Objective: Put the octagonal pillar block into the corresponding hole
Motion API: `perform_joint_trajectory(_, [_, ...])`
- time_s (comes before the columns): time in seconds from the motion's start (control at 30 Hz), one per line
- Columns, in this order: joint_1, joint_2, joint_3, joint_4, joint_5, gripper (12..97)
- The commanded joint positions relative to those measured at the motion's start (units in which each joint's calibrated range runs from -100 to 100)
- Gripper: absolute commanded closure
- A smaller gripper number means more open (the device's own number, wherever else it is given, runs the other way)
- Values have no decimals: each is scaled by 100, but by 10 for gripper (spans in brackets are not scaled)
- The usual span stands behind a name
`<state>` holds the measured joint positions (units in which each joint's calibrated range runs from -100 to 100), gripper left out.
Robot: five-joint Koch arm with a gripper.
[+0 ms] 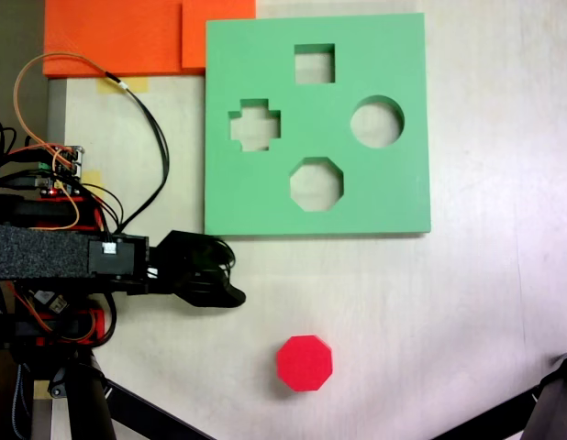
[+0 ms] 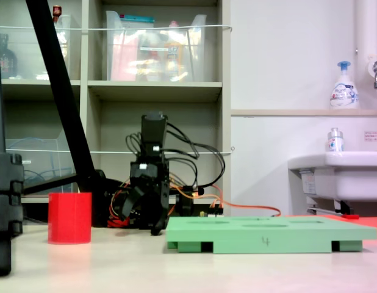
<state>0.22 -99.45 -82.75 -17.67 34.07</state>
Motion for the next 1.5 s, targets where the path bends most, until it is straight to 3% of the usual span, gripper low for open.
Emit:
perform_joint_trajectory(0.0, [-10, -55, 878, -1454, 308, 660])
perform_joint_trajectory(0.27, [-93, -55, 3889, -5075, 547, 636])
perform_joint_trajectory(0.57, [-88, -55, 5623, -7029, 640, 456])
perform_joint_trajectory(0.63, [-93, -55, 5803, -7337, 669, 449])
perform_joint_trajectory(0.77, [-88, -55, 5843, -7684, 825, 318])
perform_joint_trajectory(0.97, [93, -55, 5972, -8214, 1392, 266])
perform_joint_trajectory(1.47, [1109, 755, 7906, -8233, 2369, 268])
